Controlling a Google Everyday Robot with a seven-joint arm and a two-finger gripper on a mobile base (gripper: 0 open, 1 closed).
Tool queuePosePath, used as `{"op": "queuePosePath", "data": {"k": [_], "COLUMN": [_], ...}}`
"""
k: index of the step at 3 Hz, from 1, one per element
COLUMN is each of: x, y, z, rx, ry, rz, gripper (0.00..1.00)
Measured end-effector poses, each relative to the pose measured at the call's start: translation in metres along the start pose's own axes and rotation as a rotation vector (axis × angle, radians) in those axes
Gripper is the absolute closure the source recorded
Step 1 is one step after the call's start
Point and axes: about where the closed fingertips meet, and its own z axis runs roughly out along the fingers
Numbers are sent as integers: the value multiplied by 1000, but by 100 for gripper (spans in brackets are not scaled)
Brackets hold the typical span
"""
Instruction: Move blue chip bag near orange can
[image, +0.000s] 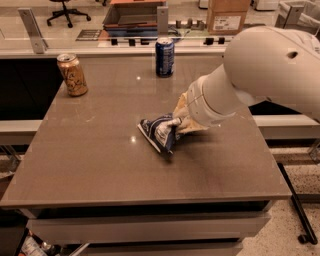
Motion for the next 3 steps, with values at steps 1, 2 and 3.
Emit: {"op": "queuePosePath", "data": {"k": [1,2,3], "x": [-1,1,-1], "y": [0,-12,-48], "z": [0,-3,-7], "rx": [0,41,124], "ry": [0,-12,-31], "rz": [-2,-19,-82], "gripper": [100,100,100]}}
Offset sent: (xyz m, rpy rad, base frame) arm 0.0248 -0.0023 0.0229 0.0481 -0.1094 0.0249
